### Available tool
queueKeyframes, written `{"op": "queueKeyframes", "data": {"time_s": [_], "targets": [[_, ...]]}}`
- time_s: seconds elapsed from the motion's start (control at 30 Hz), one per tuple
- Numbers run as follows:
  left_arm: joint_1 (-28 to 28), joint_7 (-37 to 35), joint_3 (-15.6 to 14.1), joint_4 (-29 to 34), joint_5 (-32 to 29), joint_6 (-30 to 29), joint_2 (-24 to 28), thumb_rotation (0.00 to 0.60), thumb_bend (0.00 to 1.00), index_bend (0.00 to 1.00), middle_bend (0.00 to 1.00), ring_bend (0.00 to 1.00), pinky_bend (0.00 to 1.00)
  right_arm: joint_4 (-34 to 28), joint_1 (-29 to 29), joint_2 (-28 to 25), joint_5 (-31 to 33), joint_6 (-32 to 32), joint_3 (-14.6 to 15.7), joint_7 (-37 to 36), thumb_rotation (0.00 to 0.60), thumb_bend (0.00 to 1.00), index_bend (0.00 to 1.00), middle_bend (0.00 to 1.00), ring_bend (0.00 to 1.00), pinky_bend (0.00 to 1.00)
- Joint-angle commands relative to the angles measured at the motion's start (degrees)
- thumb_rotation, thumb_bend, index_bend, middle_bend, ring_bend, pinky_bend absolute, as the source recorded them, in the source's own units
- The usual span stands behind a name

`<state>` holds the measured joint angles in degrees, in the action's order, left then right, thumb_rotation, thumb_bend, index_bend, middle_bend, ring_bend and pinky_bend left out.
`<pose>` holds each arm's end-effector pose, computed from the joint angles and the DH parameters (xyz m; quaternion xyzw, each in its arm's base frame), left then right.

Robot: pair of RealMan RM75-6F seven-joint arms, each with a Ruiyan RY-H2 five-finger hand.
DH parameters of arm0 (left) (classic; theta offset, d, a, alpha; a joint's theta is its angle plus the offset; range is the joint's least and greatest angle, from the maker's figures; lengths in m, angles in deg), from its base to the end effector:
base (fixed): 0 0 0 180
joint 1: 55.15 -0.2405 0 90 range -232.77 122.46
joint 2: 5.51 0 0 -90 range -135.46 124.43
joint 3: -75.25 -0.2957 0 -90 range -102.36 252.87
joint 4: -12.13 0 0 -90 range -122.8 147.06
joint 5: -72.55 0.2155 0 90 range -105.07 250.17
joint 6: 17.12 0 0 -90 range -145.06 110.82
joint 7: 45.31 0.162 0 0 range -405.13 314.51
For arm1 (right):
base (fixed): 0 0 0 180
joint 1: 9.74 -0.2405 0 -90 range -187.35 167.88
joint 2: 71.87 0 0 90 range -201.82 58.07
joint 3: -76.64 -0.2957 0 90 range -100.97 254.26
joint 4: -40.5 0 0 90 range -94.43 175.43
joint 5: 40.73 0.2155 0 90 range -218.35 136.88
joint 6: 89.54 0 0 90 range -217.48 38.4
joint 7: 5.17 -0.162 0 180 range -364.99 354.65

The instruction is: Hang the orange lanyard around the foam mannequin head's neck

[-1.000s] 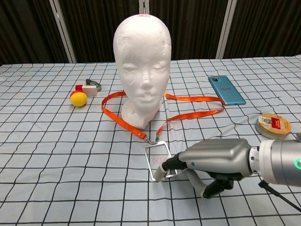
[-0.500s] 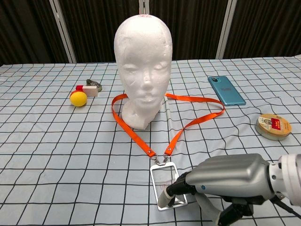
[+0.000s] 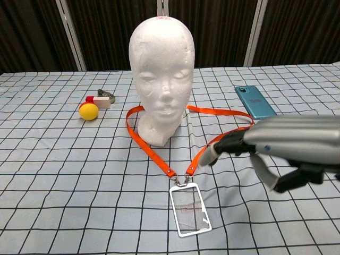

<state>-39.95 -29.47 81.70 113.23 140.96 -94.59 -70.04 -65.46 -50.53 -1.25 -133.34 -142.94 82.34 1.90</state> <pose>-0.3186 0.2679 0.1557 -0.5918 -0.4043 -0.3339 0.6123 -0.1586 -0.2684 0.0160 0.8595 -0.3100 0.3473 0.2109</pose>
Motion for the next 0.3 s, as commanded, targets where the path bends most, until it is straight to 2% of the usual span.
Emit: {"op": "queueKeyframes", "data": {"time_s": [0.03, 0.1, 0.17, 0.2, 0.27, 0.3], "targets": [[-0.5, -0.9, -0.3, -0.1, 1.0, -0.5, 0.2, 0.600, 0.04, 0.00, 0.00, 0.00, 0.00, 5.4, 6.2, -6.5, -8.4, -12.8, 2.3, -1.8, 0.600, 1.00, 0.21, 0.21, 0.15, 0.27], [-1.0, -2.0, -0.6, -0.5, 2.4, -1.3, 0.2, 0.600, 0.04, 0.00, 0.00, 0.00, 0.00, 9.9, 9.2, -8.0, -10.6, -19.1, 2.7, -3.3, 0.600, 0.98, 0.21, 0.21, 0.15, 0.26], [-1.7, -3.0, -1.0, -1.2, 4.0, -2.5, 0.0, 0.600, 0.04, 0.00, 0.00, 0.00, 0.00, 14.5, 12.4, -8.7, -11.4, -24.9, 2.9, -5.2, 0.600, 0.90, 0.21, 0.20, 0.14, 0.22], [-2.0, -3.3, -1.3, -1.5, 4.5, -2.8, 0.0, 0.600, 0.04, 0.00, 0.00, 0.00, 0.00, 16.3, 13.9, -8.7, -11.2, -27.3, 2.8, -6.1, 0.600, 0.79, 0.19, 0.18, 0.12, 0.16], [-2.5, -3.9, -1.6, -1.8, 5.2, -3.3, 0.0, 0.600, 0.04, 0.00, 0.00, 0.00, 0.00, 19.1, 16.8, -8.3, -9.2, -31.4, 2.0, -7.5, 0.600, 0.50, 0.13, 0.10, 0.05, 0.05], [-2.8, -4.1, -1.9, -2.1, 5.6, -3.6, 0.1, 0.600, 0.04, 0.00, 0.00, 0.00, 0.00, 20.3, 18.8, -7.7, -7.1, -33.4, 1.4, -7.9, 0.600, 0.29, 0.08, 0.05, 0.01, 0.01]]}}
